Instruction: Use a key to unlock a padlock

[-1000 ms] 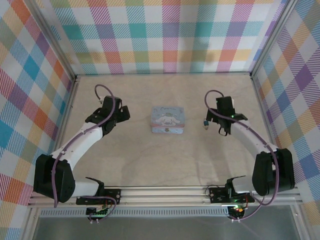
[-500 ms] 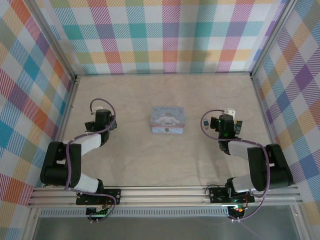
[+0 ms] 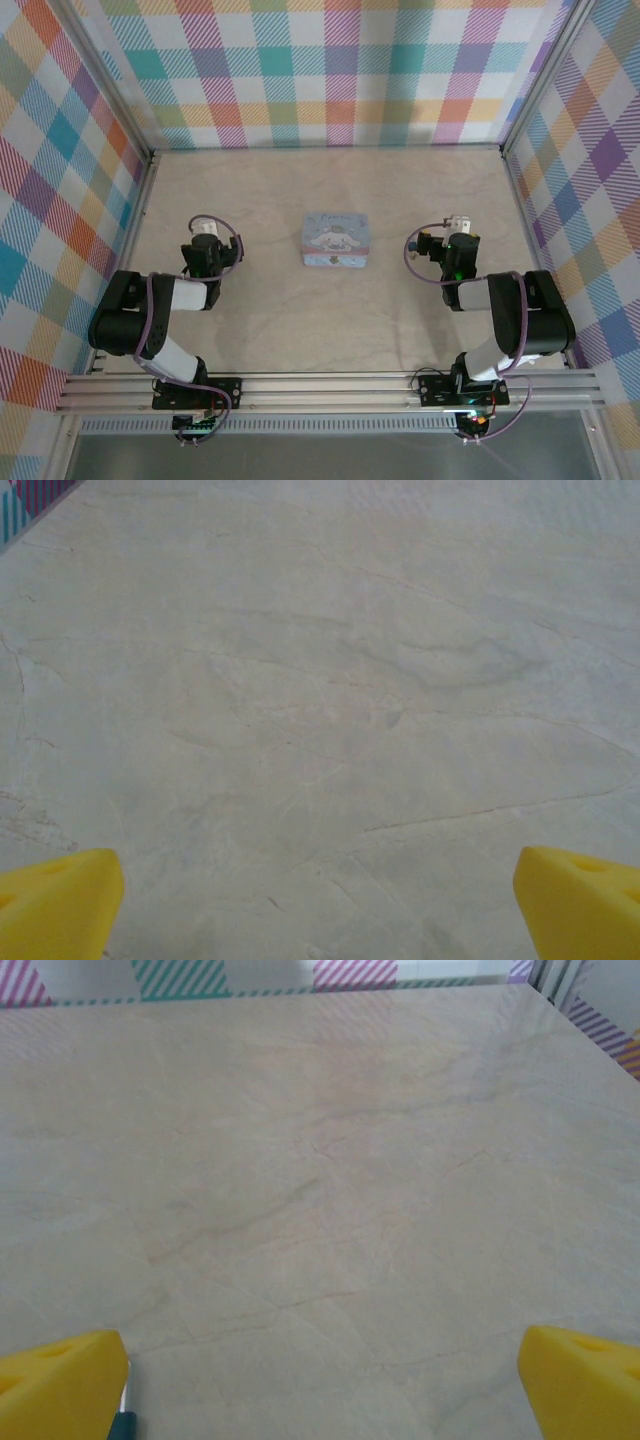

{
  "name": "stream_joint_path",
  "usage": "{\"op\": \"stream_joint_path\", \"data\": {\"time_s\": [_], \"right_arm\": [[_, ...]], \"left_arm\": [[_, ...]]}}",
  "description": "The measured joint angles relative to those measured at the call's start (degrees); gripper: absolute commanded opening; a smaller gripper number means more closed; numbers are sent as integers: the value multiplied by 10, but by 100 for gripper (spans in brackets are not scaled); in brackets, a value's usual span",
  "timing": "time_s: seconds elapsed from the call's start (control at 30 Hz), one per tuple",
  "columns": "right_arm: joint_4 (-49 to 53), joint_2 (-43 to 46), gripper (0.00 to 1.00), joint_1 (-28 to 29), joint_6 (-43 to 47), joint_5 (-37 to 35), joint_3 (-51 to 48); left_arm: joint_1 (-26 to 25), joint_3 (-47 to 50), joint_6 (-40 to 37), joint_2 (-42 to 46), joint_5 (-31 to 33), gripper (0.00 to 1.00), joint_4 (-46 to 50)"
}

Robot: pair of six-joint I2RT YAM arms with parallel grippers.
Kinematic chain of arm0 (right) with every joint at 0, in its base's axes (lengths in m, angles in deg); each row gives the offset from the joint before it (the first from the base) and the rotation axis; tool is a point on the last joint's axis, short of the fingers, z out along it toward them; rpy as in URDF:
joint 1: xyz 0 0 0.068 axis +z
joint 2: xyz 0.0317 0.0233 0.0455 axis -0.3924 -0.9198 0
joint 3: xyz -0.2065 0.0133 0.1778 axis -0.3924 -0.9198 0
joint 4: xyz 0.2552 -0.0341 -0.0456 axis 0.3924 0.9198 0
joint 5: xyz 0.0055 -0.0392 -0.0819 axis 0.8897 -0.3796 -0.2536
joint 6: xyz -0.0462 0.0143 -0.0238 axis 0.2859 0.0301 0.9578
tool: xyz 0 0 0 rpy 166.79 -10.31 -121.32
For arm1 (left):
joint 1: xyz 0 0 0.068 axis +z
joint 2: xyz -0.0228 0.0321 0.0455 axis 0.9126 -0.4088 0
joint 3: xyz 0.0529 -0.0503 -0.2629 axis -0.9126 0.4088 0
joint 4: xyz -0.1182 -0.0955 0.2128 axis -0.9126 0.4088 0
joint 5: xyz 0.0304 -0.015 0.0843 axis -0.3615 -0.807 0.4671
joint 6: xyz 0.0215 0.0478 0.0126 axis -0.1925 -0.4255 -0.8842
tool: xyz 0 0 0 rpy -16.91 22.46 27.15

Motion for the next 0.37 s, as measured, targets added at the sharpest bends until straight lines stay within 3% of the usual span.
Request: {"op": "stream_joint_path", "data": {"time_s": [0.37], "right_arm": [[7,0,100,-14,-5,24,6]], "left_arm": [[0,0,-7,0,-2,100,-23]]}}
